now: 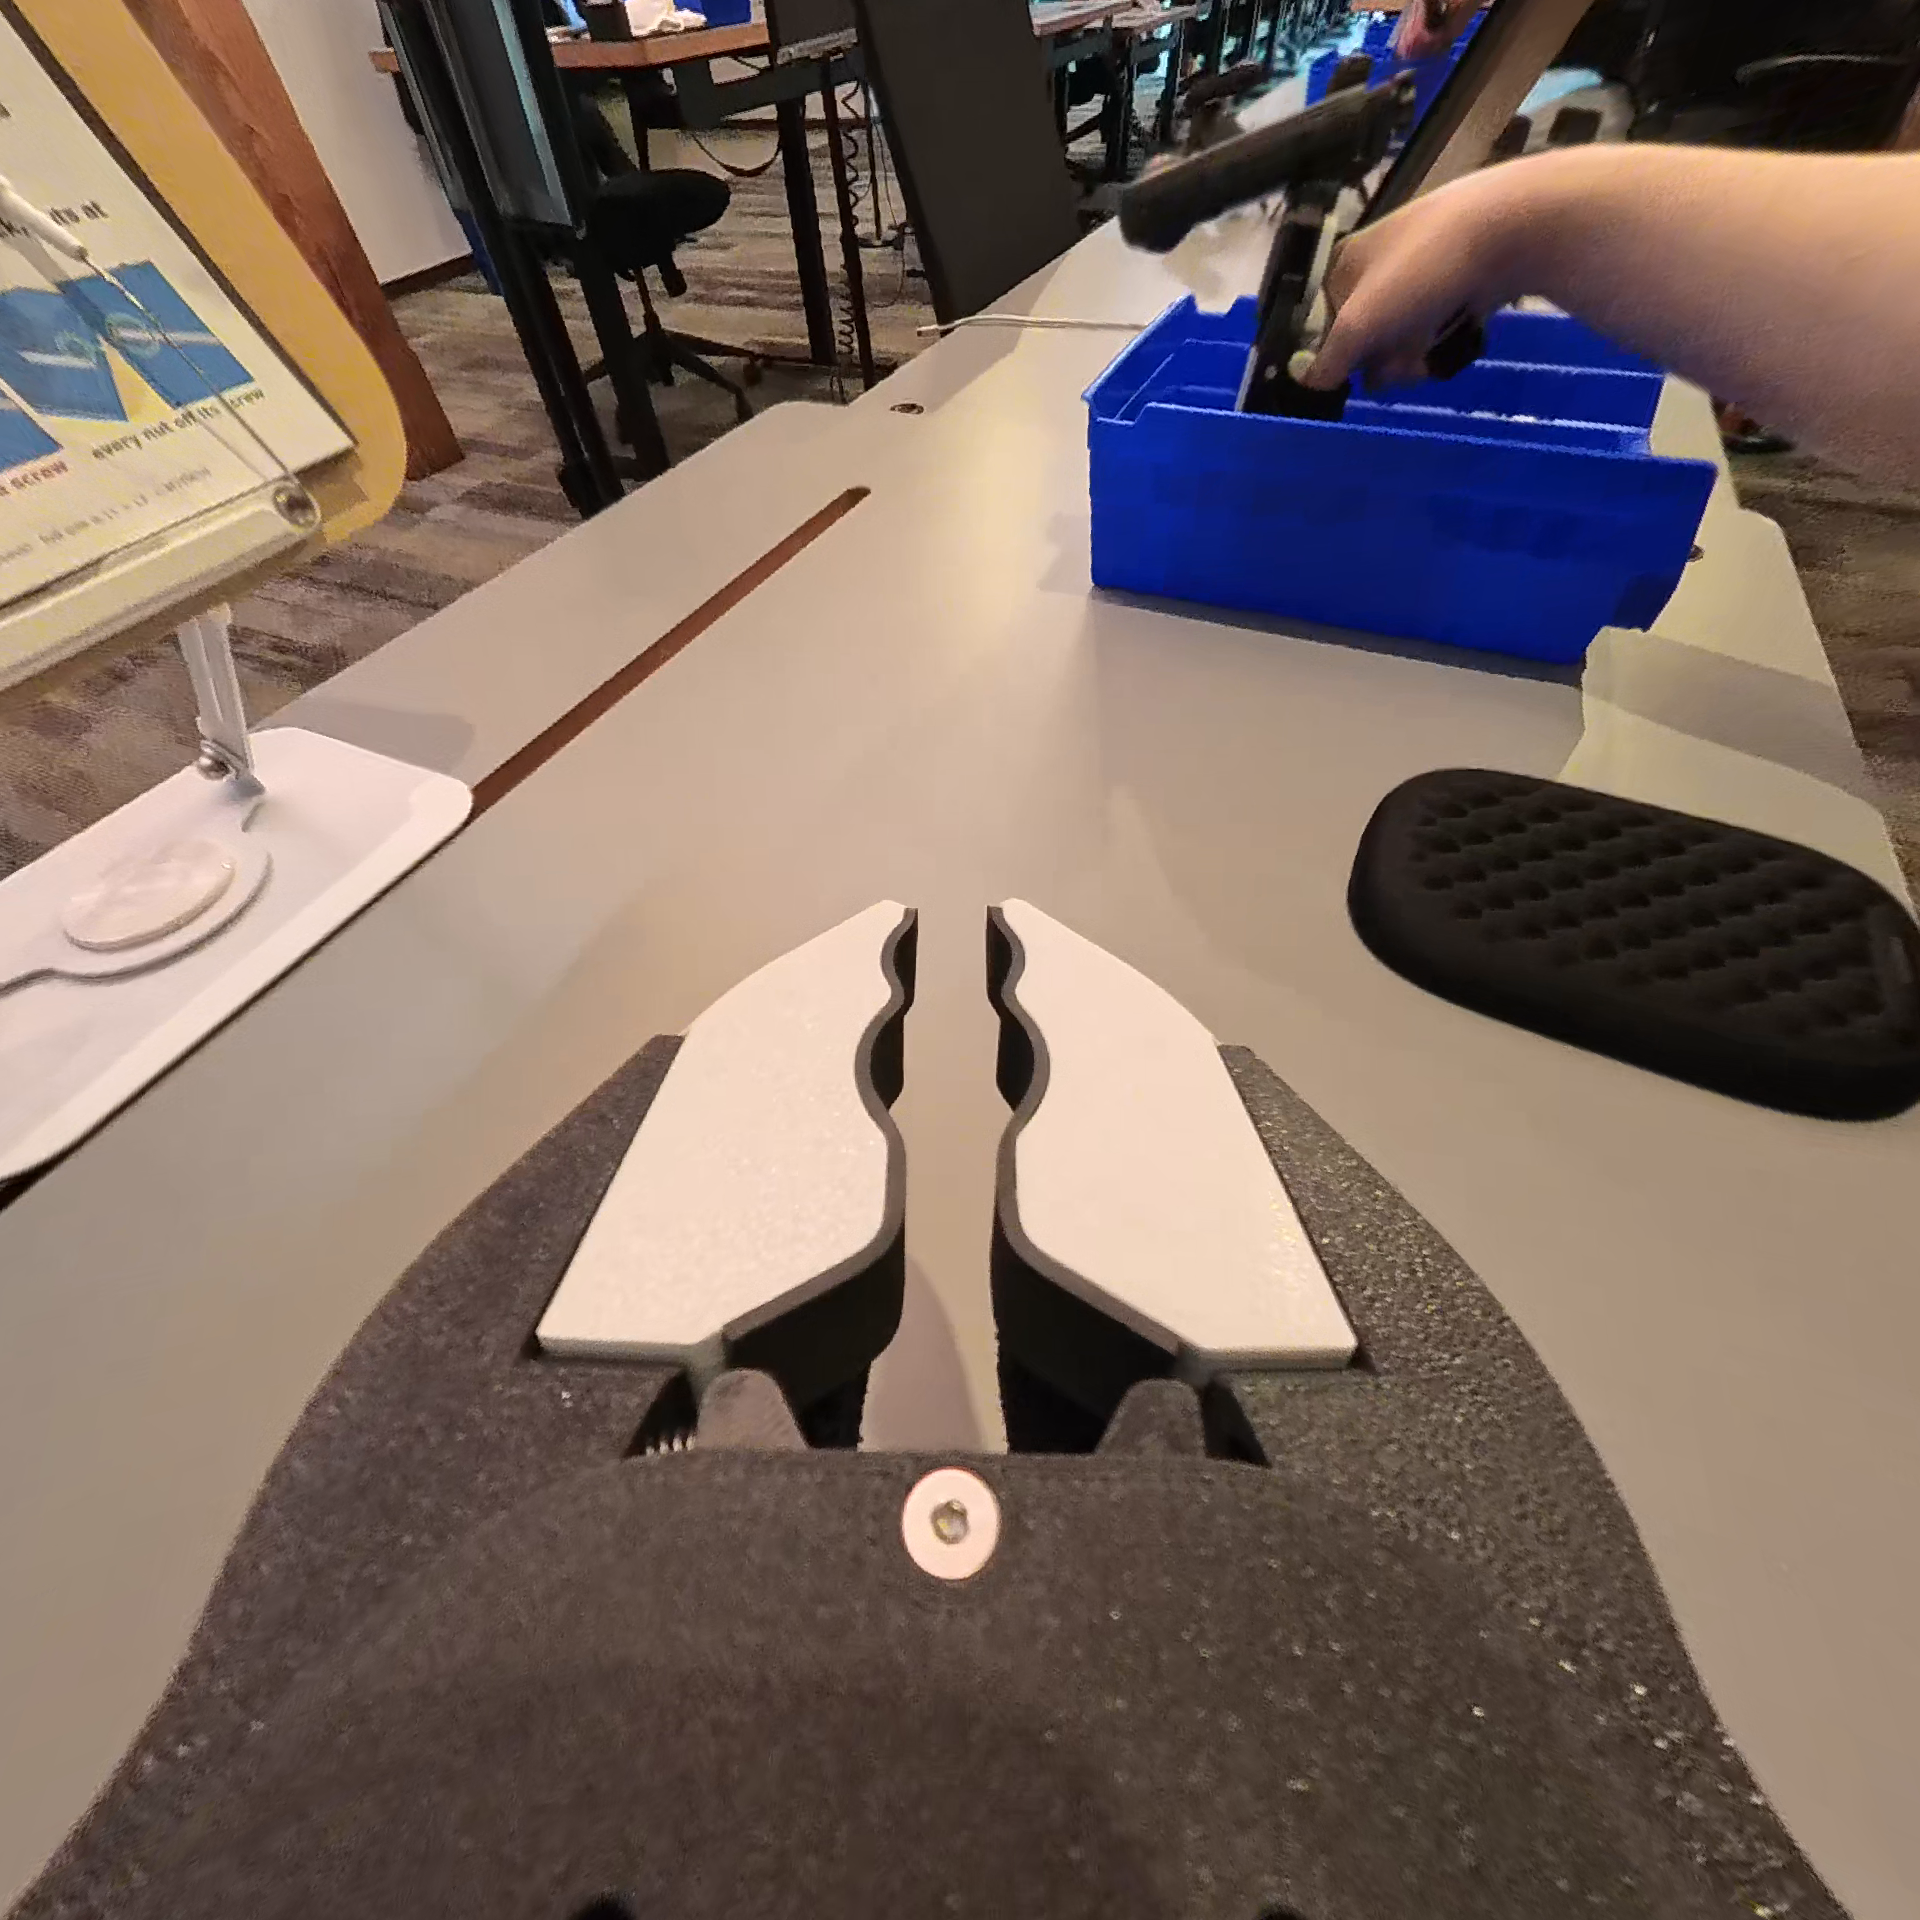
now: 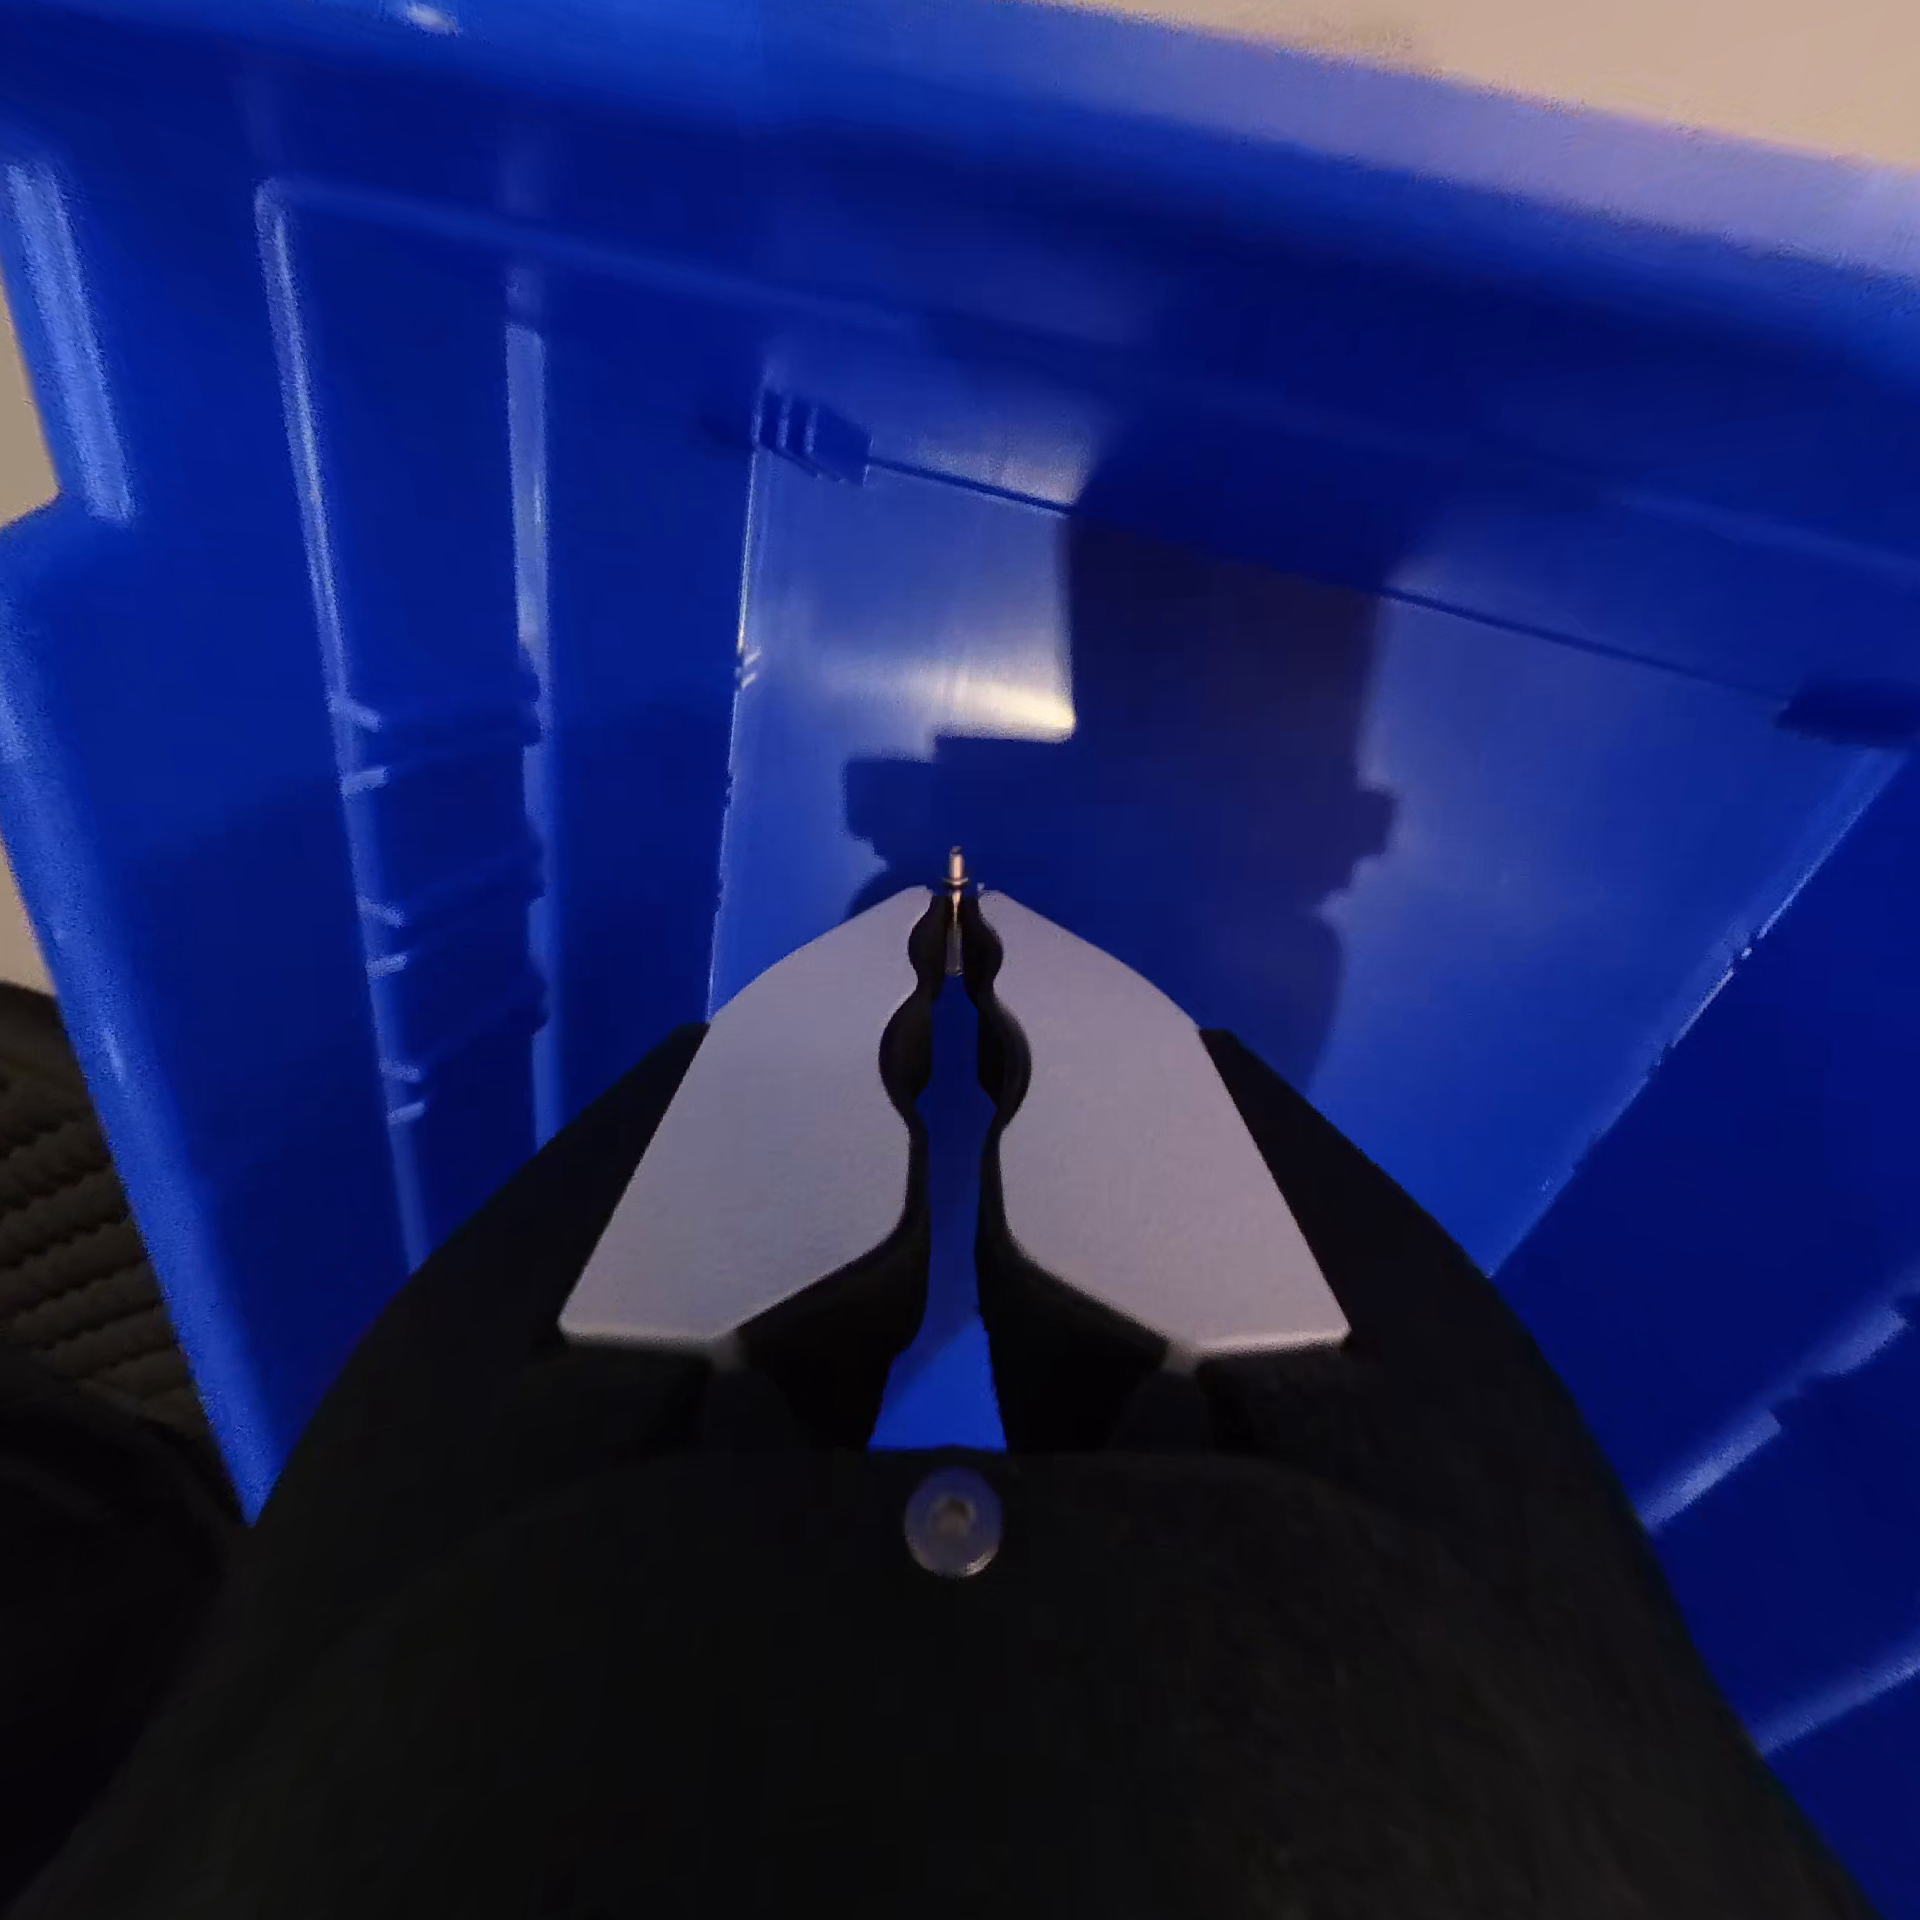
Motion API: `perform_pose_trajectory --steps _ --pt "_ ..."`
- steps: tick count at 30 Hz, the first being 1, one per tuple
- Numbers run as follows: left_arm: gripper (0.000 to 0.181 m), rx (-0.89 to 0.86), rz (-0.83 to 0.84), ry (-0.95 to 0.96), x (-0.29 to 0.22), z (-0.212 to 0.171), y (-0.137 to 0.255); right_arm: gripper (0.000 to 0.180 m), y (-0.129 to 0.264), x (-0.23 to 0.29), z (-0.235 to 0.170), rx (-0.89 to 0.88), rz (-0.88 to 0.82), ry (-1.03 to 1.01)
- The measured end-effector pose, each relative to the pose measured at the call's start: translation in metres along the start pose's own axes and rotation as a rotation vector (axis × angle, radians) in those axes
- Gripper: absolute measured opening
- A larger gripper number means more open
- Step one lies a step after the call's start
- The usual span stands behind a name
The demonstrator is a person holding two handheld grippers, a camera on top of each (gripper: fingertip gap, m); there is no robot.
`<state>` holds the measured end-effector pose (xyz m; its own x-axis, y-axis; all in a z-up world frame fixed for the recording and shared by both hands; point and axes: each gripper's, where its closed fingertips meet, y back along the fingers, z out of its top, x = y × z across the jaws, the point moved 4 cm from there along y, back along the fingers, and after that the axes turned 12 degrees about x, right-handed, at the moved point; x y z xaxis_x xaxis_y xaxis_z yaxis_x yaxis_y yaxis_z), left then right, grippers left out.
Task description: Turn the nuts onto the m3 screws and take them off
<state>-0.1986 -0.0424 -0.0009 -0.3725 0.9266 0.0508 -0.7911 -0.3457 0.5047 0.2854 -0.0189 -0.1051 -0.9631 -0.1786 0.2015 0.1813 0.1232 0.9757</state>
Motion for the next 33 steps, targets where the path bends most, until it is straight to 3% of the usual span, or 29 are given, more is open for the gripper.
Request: perform_pose_trajectory --steps 12,18,22,29,33 --pt "0.018 0.044 0.029 -0.008 -0.013 0.014 -0.007 0.003 -0.012 0.006 0.023 -0.091 -0.077 0.082" --pt "0.039 0.010 0.106 0.034 -0.007 0.023 0.003 0.023 -0.003 0.011 0.017 -0.227 -0.096 0.110" --pt "0.050 -0.021 0.245 0.068 0.010 0.024 0.021 0.030 0.031 0.016 0.006 -0.444 -0.226 0.095" --pt "0.056 -0.046 0.511 0.219 0.059 0.012 0.054 0.039 0.126 0.042 -0.041 -0.922 -0.721 -0.080" --pt "0.057 -0.025 0.620 0.256 0.076 0.002 0.062 0.042 0.165 0.090 -0.059 -1.140 -0.802 -0.116"
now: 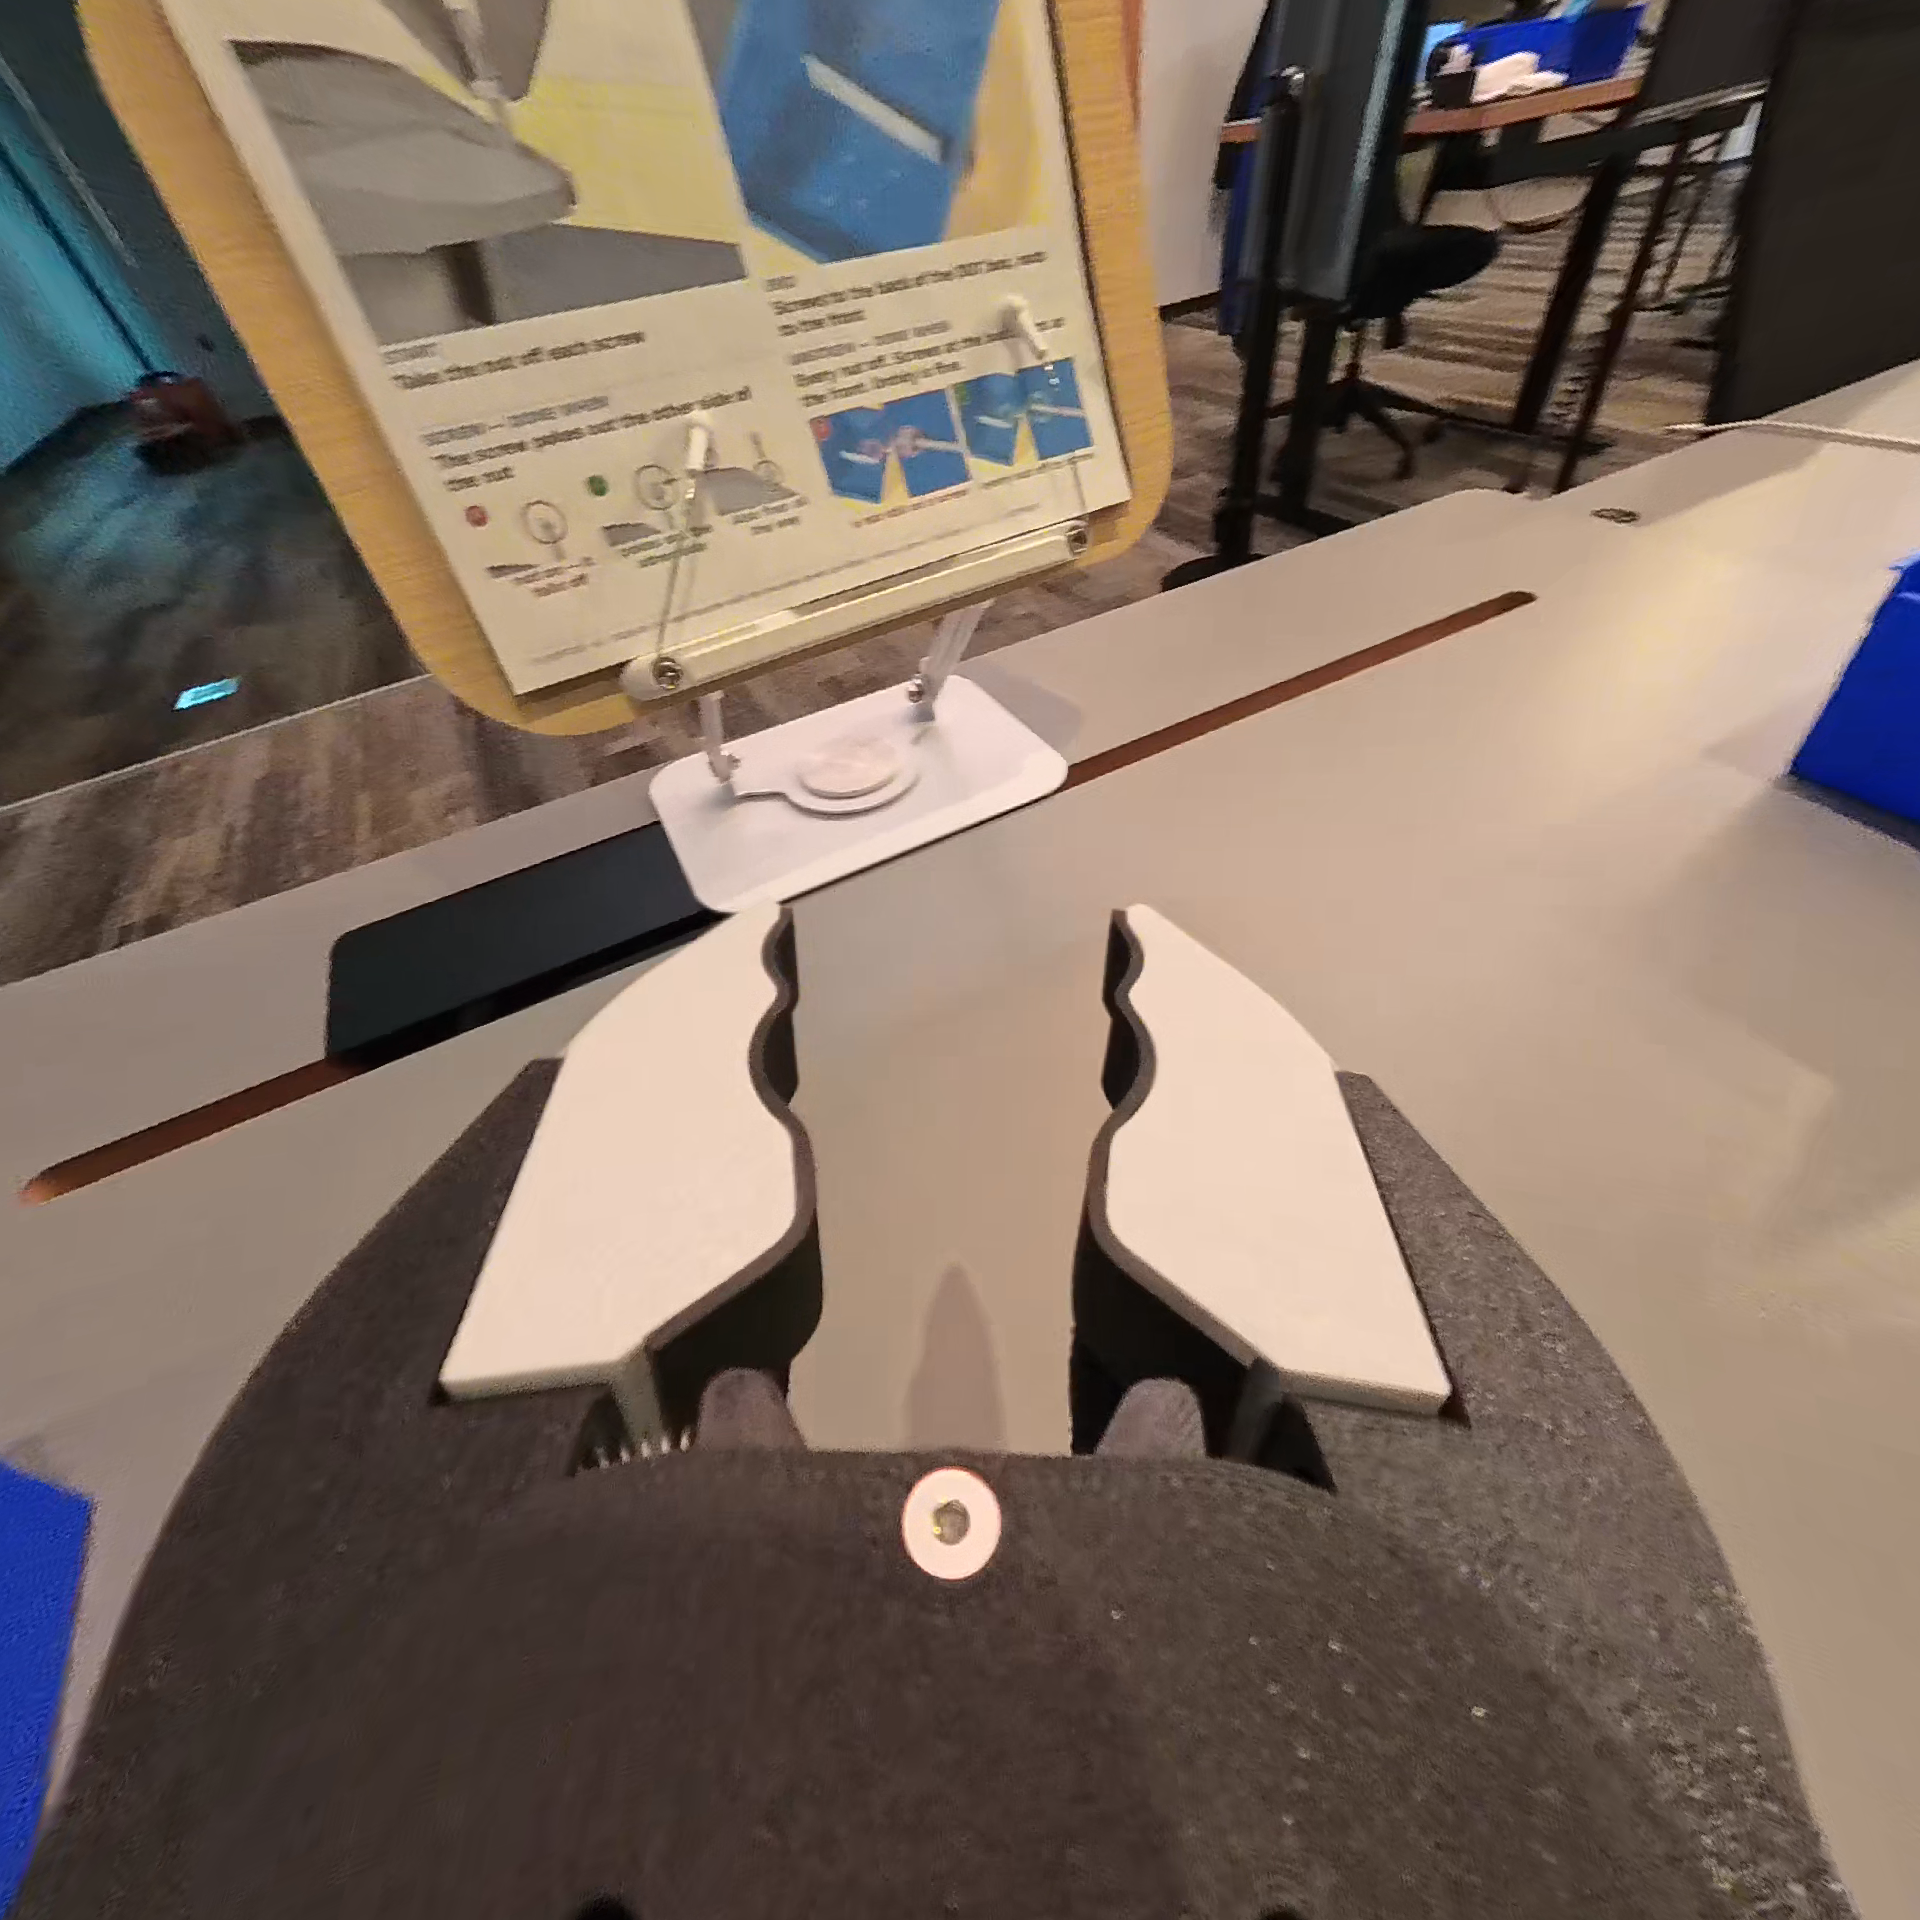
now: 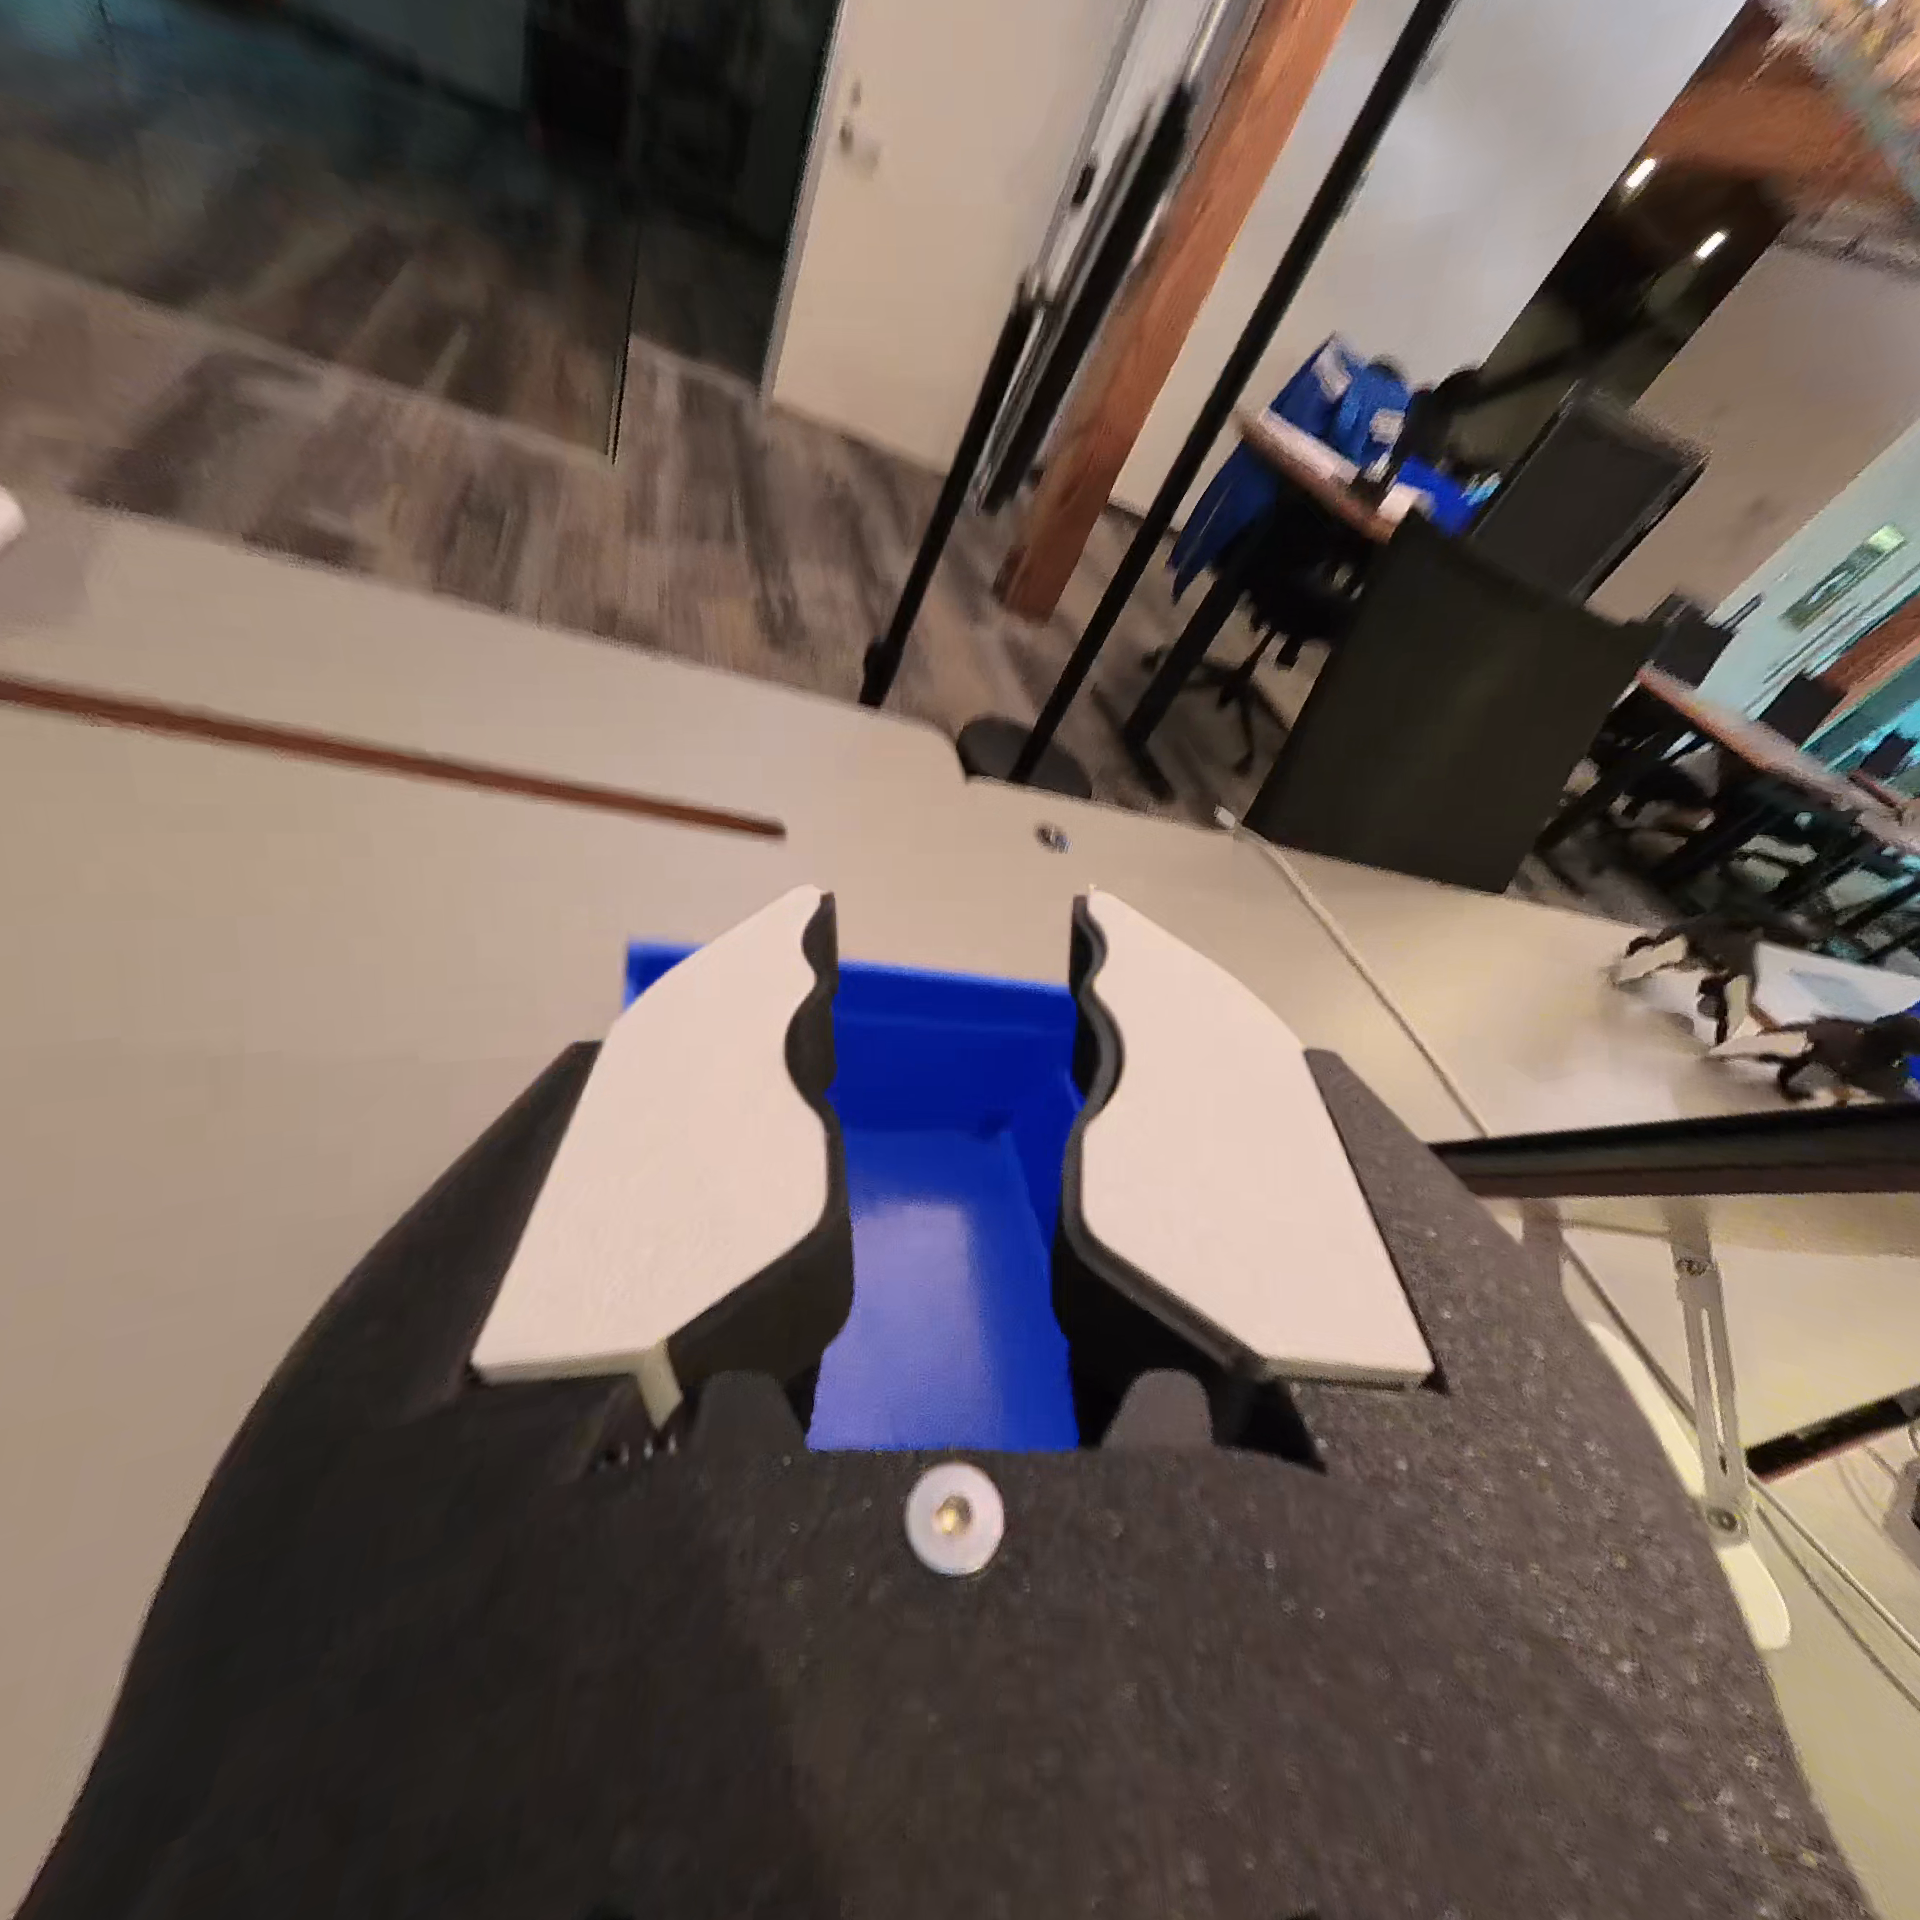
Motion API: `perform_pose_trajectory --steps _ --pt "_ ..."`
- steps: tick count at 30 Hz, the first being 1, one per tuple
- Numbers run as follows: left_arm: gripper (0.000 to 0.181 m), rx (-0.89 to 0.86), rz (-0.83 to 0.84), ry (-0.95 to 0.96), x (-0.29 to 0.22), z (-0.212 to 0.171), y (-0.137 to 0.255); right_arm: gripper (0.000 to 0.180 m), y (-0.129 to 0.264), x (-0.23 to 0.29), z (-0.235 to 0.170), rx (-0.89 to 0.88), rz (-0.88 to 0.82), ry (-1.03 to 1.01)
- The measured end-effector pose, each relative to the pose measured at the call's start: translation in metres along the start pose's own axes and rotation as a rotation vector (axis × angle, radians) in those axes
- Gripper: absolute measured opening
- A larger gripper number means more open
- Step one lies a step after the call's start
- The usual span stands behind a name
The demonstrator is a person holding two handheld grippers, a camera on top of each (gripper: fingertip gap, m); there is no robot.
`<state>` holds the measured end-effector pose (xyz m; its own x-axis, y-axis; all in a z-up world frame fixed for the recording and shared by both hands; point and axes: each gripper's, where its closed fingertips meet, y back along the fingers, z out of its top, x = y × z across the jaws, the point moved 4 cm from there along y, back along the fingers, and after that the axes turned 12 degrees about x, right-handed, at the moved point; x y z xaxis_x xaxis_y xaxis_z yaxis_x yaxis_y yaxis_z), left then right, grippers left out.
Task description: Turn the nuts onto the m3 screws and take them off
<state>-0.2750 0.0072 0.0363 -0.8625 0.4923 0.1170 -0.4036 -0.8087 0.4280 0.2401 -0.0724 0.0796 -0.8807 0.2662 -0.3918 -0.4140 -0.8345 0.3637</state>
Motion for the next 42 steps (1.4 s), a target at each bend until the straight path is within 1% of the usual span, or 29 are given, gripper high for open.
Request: perform_pose_trajectory --steps 4,8,11,12,16,24,28,31,35,37,40,42 --pt "0.056 0.001 0.059 -0.001 0.007 -0.004 0.001 0.049 0.031 0.035 0.033 -0.179 0.017 -0.027" --pt "0.056 -0.013 0.046 0.046 0.012 -0.007 0.008 0.063 0.029 0.074 0.049 -0.158 0.055 -0.030" --pt "0.055 -0.021 0.053 0.051 0.018 -0.008 0.015 0.063 0.028 0.098 0.059 -0.149 0.075 -0.024" --pt "0.055 -0.026 0.053 0.053 0.020 -0.008 0.017 0.060 0.029 0.104 0.062 -0.152 0.084 -0.023" --pt "0.054 -0.043 0.049 0.052 0.026 -0.005 0.025 0.058 0.030 0.122 0.070 -0.153 0.088 -0.022" --pt "0.055 -0.070 0.050 0.041 0.029 -0.005 0.034 0.056 0.031 0.141 0.071 -0.149 0.082 -0.046" --pt "0.056 -0.073 0.064 0.026 0.031 -0.006 0.034 0.055 0.027 0.154 0.065 -0.120 0.172 -0.096" --pt "0.056 -0.084 0.077 0.024 0.034 -0.004 0.035 0.050 0.024 0.159 0.058 -0.106 0.198 -0.142" --pt "0.056 -0.096 0.099 0.010 0.037 0.000 0.036 0.052 0.025 0.164 0.053 -0.117 0.192 -0.170" --pt "0.059 -0.096 0.125 0.005 0.039 0.001 0.036 0.050 0.025 0.167 0.052 -0.119 0.204 -0.179" --pt "0.059 -0.093 0.132 0.014 0.040 0.001 0.034 0.047 0.026 0.170 0.053 -0.139 0.192 -0.176" --pt "0.060 -0.089 0.133 0.026 0.041 0.001 0.033 0.049 0.026 0.171 0.052 -0.142 0.169 -0.177"
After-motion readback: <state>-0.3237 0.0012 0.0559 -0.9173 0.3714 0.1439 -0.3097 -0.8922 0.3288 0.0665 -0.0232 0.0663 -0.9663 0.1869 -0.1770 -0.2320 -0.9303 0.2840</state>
